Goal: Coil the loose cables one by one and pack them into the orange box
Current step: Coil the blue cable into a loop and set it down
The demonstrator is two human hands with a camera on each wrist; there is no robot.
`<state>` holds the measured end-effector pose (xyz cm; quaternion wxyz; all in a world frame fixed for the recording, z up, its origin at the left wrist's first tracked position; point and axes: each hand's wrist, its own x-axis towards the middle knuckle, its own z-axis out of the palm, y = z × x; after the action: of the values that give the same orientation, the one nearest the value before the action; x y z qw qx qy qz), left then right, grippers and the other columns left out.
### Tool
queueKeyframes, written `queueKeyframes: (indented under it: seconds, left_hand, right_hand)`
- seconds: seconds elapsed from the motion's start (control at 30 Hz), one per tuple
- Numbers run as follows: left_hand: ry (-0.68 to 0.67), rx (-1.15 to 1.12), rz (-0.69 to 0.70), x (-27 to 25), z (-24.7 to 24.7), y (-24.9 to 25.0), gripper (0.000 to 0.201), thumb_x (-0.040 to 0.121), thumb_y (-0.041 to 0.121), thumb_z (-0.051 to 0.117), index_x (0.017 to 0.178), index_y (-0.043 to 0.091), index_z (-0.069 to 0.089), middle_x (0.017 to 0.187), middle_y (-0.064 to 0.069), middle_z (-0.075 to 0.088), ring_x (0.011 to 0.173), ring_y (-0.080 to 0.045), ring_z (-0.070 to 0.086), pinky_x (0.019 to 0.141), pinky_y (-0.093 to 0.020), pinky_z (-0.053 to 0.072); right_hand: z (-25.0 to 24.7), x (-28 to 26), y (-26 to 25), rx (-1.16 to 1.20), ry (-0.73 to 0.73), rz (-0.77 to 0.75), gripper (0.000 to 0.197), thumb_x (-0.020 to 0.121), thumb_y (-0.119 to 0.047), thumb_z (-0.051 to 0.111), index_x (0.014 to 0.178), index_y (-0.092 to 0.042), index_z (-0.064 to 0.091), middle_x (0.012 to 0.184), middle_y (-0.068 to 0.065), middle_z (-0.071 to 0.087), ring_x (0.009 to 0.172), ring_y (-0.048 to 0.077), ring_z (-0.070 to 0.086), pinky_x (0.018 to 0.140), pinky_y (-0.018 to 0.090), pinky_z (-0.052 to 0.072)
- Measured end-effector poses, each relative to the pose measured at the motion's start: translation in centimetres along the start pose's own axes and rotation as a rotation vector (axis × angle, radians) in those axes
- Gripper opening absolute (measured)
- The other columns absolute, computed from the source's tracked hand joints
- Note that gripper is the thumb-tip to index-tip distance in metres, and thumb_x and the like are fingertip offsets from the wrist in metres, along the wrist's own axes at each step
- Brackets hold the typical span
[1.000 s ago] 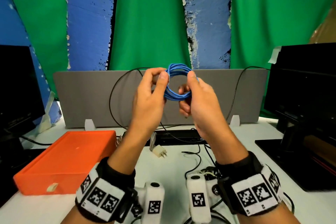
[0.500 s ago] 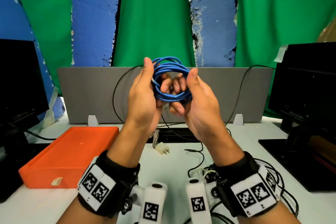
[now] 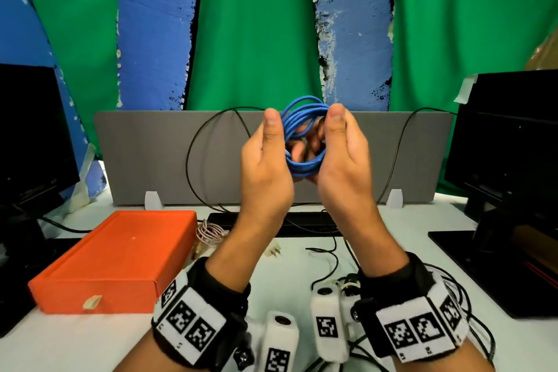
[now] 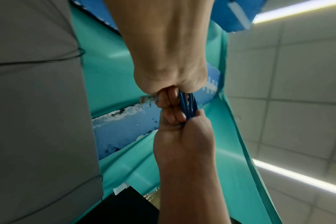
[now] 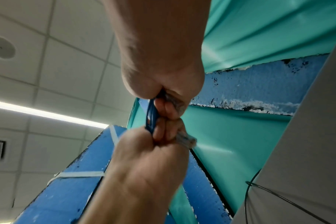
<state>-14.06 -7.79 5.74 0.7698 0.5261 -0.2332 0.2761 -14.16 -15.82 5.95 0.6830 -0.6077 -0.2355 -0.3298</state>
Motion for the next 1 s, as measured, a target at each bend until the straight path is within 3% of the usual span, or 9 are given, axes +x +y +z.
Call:
queueKeyframes:
  seconds: [0.1,0.17,0.27,0.33,0.47,0.63,0.77,0.83,1.0]
  left_hand:
    - [-0.100,-0.126,-0.189,1.1,-0.9,-0.6,0.045,0.104,0.044,0.035,0.101,0.013,0.068,0.068,-0.002,0.060,0.051,-0.013,0.052,0.051,-0.033,0.040]
    - [-0.212,0.107,-0.170,1.8,-2.0,-1.1,0.044,0.104,0.046,0.035,0.109,0.017,0.067,0.070,-0.002,0.057,0.052,-0.013,0.048,0.047,-0.031,0.037]
    - [-0.380,0.507,-0.056,2.8,-3.4,-1.0,0.035,0.102,0.043,0.042,0.113,0.017,0.062,0.087,-0.007,0.068,0.076,-0.015,0.064,0.066,-0.021,0.053]
    - [-0.457,0.512,-0.026,3.2,-4.1,-0.9,0.028,0.100,0.039,0.051,0.117,0.019,0.059,0.093,-0.006,0.072,0.089,-0.018,0.069,0.083,-0.030,0.056]
    - [-0.461,0.500,0.021,3.6,-4.9,-0.5,0.023,0.100,0.019,0.057,0.122,0.013,0.058,0.084,-0.006,0.073,0.084,-0.020,0.072,0.086,-0.041,0.058]
    - [-0.414,0.620,0.126,3.5,-5.0,-0.5,0.021,0.100,0.020,0.057,0.120,0.017,0.061,0.083,0.003,0.073,0.079,-0.013,0.072,0.081,-0.043,0.058]
    - [-0.359,0.632,0.181,3.6,-5.0,-0.4,0.022,0.099,0.020,0.059,0.121,0.019,0.062,0.094,0.006,0.073,0.083,-0.011,0.072,0.082,-0.040,0.059]
    - [-0.352,0.562,0.109,3.7,-5.1,-0.3,0.026,0.099,0.019,0.059,0.125,0.018,0.060,0.093,0.001,0.074,0.080,-0.015,0.073,0.081,-0.042,0.060]
    - [-0.481,0.493,-0.053,4.4,-6.1,0.1,0.048,0.092,0.029,0.063,0.138,0.020,0.050,0.116,-0.003,0.070,0.099,-0.017,0.072,0.093,-0.038,0.056]
  right_hand:
    - [-1.2,0.8,0.0,-0.079,-0.086,0.096,0.042,0.106,-0.045,0.038,0.078,-0.015,0.048,0.072,0.013,0.052,0.056,0.024,0.050,0.046,0.034,0.042]
    - [-2.2,1.2,0.1,-0.196,-0.125,0.181,0.041,0.108,-0.040,0.037,0.080,-0.013,0.049,0.073,0.007,0.053,0.048,0.019,0.048,0.046,0.033,0.043]
    - [-3.0,1.4,0.3,-0.264,-0.173,0.284,0.042,0.108,-0.041,0.037,0.084,-0.010,0.052,0.074,0.011,0.054,0.047,0.016,0.046,0.049,0.033,0.043]
    - [-3.0,1.5,0.3,-0.251,-0.196,0.331,0.042,0.107,-0.040,0.038,0.086,-0.009,0.054,0.075,0.014,0.054,0.047,0.016,0.045,0.048,0.032,0.042]
    - [-3.3,1.6,0.1,-0.224,-0.229,0.422,0.039,0.105,-0.040,0.045,0.090,-0.007,0.061,0.077,0.009,0.061,0.055,0.018,0.053,0.053,0.035,0.048]
    - [-3.8,1.8,0.2,-0.327,-0.238,0.374,0.029,0.099,-0.045,0.056,0.101,-0.018,0.067,0.092,-0.001,0.073,0.084,0.017,0.070,0.082,0.040,0.058]
    - [-3.8,1.6,0.0,-0.321,-0.326,0.304,0.022,0.096,-0.025,0.066,0.118,-0.021,0.065,0.101,0.001,0.076,0.089,0.015,0.074,0.078,0.033,0.060]
    - [-3.7,1.5,0.1,-0.271,-0.346,0.299,0.024,0.096,-0.014,0.064,0.120,-0.018,0.064,0.100,0.004,0.076,0.087,0.021,0.075,0.078,0.038,0.062]
    - [-3.8,1.6,0.2,-0.130,-0.257,0.325,0.021,0.097,-0.004,0.061,0.116,-0.010,0.066,0.086,0.007,0.076,0.070,0.019,0.073,0.065,0.027,0.058]
